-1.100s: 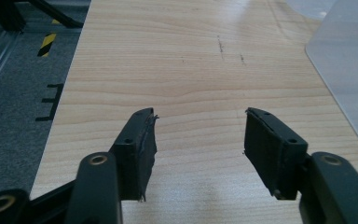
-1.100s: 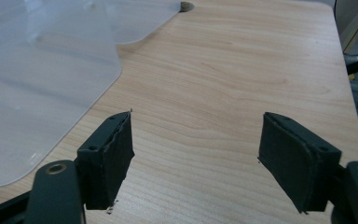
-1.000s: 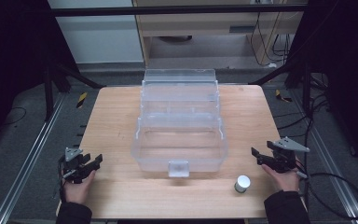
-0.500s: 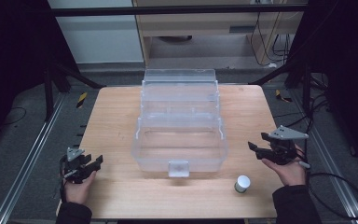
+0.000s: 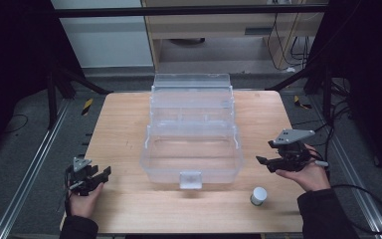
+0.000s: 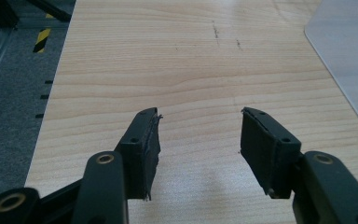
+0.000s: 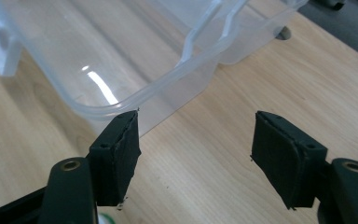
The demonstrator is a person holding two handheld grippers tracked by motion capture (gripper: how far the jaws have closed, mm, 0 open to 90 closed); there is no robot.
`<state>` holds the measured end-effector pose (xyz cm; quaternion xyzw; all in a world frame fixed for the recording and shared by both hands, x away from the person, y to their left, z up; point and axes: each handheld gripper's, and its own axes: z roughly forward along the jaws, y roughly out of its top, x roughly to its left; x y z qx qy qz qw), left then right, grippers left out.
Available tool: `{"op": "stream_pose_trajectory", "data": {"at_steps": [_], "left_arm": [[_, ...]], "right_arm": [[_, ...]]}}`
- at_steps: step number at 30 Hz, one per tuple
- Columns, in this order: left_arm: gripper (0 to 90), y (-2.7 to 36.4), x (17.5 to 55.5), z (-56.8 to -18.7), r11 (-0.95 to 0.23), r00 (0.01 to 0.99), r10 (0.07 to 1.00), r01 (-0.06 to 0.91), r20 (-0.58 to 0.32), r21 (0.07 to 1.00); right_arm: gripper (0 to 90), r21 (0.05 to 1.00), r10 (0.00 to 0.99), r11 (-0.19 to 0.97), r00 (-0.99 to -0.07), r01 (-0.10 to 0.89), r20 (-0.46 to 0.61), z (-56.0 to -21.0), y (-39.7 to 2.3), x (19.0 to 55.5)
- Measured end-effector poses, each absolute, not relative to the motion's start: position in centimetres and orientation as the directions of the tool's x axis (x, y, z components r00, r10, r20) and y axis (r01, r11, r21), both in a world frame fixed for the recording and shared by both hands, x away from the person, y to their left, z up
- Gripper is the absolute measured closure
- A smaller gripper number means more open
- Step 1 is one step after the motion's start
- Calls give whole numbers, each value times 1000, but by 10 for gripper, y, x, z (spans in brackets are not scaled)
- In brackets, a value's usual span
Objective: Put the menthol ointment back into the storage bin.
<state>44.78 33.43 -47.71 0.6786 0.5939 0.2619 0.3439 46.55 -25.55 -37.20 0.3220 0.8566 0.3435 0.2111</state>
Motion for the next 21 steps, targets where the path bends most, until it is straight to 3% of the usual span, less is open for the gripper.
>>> {"op": "stream_pose_trajectory", "data": {"at_steps": [21], "left_arm": [[461,331,448,-478,-90,179,983,635,-33,767]], "right_arm": [[279,538,474,768,-873,348,-114,-365,-230,460]]}}
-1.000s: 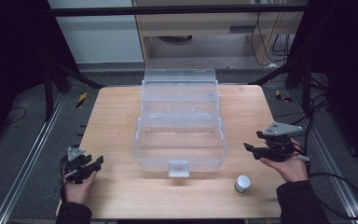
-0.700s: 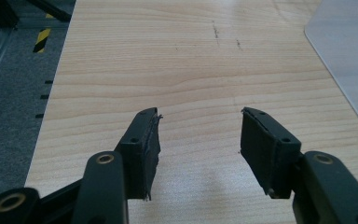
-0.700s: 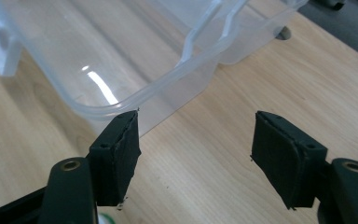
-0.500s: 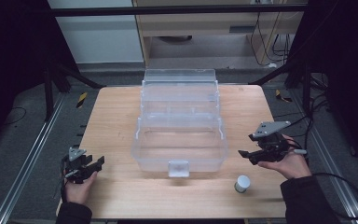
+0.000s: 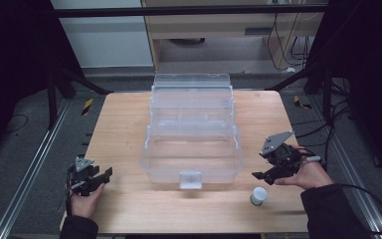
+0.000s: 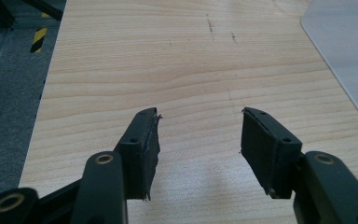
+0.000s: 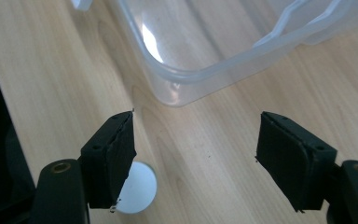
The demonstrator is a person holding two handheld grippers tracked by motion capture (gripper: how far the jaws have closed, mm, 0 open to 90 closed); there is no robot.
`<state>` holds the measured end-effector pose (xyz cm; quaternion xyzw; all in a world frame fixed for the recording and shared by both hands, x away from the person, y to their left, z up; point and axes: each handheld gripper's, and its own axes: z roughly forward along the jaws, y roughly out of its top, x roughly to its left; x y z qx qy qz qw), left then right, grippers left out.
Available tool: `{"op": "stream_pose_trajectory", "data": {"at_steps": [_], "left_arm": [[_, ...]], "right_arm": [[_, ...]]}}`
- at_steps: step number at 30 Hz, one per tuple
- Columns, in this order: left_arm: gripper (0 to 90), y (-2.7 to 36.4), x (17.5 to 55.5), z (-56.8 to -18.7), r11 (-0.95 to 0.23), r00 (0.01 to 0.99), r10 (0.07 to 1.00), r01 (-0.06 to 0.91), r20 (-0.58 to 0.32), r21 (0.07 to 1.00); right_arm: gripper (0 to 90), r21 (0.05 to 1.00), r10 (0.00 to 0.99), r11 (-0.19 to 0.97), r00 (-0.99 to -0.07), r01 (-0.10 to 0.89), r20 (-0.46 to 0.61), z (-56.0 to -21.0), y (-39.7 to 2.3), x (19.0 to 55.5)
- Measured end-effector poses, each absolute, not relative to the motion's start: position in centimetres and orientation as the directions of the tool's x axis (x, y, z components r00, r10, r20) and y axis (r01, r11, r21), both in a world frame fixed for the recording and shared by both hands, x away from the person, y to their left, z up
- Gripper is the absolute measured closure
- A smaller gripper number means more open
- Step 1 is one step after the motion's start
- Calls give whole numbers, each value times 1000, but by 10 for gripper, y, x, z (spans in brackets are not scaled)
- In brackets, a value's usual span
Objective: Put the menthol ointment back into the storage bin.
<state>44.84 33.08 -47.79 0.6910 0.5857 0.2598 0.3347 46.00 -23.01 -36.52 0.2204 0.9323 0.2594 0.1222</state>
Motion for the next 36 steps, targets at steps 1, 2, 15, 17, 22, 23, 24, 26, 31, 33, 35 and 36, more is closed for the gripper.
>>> {"op": "stream_pose_trajectory", "data": {"at_steps": [1,2,15,17,22,23,24,26,31,33,35,36], "left_arm": [[460,331,448,-478,-90,179,983,635,-33,767],[459,331,449,-478,-91,180,983,636,-32,767],[458,330,448,-478,-94,181,983,635,-29,766],[457,330,449,-478,-95,182,983,636,-28,766],[457,330,449,-478,-97,183,983,636,-28,766],[456,330,449,-478,-97,183,983,637,-27,765],[456,330,449,-478,-97,183,983,636,-27,765],[455,330,449,-478,-97,184,982,637,-28,765],[454,330,449,-478,-99,185,982,636,-27,765],[454,330,449,-478,-99,185,982,636,-27,766],[453,330,449,-478,-99,185,982,636,-27,766],[453,330,448,-478,-99,185,982,636,-26,766]], "right_arm": [[279,538,474,768,-873,348,-114,-365,-230,460],[278,515,459,784,-882,346,-106,-366,-229,459],[279,418,367,857,-926,302,-85,-374,-222,457],[282,405,357,865,-931,297,-78,-375,-221,456],[285,369,325,887,-943,278,-69,-379,-219,455],[285,365,323,889,-944,278,-67,-380,-219,455],[285,356,321,892,-945,279,-63,-380,-219,454],[287,345,314,897,-948,275,-60,-382,-219,454],[299,324,276,914,-960,245,-51,-387,-219,452],[306,312,258,922,-965,231,-47,-389,-219,452],[309,302,251,926,-967,228,-42,-391,-218,451],[312,300,239,929,-970,215,-44,-392,-218,451]]}}
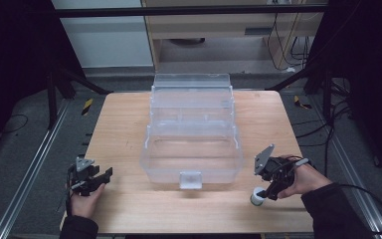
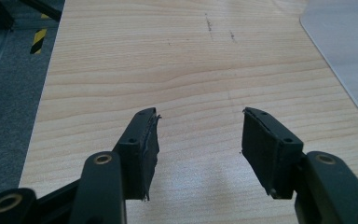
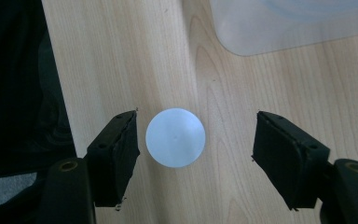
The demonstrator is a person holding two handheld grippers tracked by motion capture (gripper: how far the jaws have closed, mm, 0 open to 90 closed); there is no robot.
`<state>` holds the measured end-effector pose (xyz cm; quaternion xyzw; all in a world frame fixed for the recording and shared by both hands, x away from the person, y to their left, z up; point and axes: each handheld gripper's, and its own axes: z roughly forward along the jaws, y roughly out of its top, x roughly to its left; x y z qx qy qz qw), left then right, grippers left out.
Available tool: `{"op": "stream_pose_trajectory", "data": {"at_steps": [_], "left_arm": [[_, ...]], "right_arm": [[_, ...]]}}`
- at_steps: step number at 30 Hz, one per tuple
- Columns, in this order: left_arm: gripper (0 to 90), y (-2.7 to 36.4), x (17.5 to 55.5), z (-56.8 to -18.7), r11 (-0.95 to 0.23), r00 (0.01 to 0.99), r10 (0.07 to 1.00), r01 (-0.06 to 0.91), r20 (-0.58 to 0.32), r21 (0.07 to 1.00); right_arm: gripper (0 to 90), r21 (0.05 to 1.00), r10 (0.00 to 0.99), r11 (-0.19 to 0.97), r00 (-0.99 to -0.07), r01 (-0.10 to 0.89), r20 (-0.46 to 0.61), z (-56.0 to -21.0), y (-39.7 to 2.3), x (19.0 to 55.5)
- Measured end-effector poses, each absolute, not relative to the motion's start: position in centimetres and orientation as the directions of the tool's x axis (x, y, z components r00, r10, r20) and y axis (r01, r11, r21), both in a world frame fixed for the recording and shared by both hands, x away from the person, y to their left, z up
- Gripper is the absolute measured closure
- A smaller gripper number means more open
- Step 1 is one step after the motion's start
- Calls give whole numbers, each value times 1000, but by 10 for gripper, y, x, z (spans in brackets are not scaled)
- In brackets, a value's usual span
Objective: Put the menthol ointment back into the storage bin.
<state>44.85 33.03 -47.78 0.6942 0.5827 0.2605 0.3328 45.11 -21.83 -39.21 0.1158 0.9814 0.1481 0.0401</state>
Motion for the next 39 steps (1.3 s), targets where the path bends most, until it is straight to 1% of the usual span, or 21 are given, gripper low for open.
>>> {"op": "stream_pose_trajectory", "data": {"at_steps": [7,12,20,23,32,39], "left_arm": [[452,330,449,-478,-100,186,982,635,-25,766],[449,330,449,-478,-102,184,983,634,-21,766],[448,330,448,-478,-103,184,983,633,-20,767],[446,330,449,-478,-104,183,983,634,-19,766],[443,330,449,-478,-105,184,983,634,-18,766],[443,330,448,-478,-104,182,983,633,-17,767]], "right_arm": [[327,278,210,941,-977,191,-37,-398,-217,449],[370,253,183,952,-983,171,-23,-404,-214,448],[395,204,149,969,-988,139,-35,-414,-208,449],[419,198,151,970,-988,141,-36,-416,-208,449],[440,169,143,976,-990,137,-22,-427,-205,449],[483,154,141,979,-990,137,-12,-430,-204,450]]}}
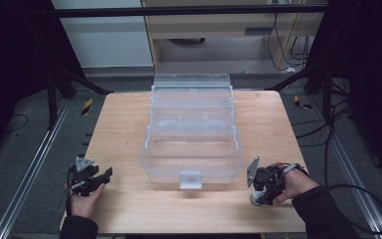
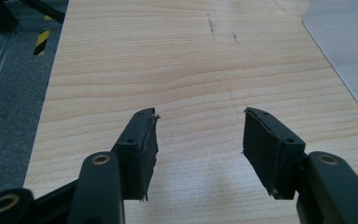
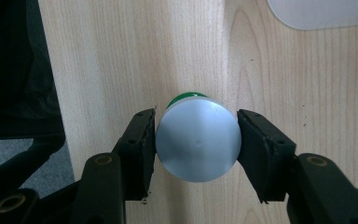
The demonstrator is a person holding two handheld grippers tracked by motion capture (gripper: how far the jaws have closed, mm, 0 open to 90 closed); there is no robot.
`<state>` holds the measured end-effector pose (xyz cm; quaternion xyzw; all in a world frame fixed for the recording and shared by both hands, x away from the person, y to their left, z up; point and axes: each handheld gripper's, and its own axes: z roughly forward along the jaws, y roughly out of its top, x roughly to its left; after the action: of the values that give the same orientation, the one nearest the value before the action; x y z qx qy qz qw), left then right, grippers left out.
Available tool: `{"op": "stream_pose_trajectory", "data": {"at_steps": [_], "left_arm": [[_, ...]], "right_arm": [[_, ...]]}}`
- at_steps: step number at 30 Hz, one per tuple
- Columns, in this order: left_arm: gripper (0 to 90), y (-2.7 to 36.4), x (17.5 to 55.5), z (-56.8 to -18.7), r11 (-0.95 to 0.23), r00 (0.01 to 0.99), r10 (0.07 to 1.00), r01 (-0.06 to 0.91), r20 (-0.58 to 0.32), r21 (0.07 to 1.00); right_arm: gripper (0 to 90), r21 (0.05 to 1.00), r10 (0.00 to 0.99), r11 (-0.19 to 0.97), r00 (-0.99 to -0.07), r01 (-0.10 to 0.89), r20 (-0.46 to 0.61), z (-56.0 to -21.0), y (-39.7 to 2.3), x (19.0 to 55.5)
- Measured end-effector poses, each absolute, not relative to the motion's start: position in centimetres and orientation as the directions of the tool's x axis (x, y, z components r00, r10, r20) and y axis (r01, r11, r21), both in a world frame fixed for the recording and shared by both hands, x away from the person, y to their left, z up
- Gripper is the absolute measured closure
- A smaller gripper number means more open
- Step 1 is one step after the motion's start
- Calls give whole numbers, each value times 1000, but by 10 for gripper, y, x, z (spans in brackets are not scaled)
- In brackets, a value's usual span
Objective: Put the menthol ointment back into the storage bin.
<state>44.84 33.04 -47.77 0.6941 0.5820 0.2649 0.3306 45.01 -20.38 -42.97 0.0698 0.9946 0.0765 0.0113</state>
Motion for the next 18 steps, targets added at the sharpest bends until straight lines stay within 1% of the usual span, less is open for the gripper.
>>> {"op": "stream_pose_trajectory", "data": {"at_steps": [13,18], "left_arm": [[443,330,449,-478,-105,182,983,633,-15,767],[444,330,449,-478,-104,180,983,632,-15,768]], "right_arm": [[499,132,152,980,-988,150,-3,-431,-202,451],[502,126,139,982,-990,138,-1,-431,-201,453]]}}
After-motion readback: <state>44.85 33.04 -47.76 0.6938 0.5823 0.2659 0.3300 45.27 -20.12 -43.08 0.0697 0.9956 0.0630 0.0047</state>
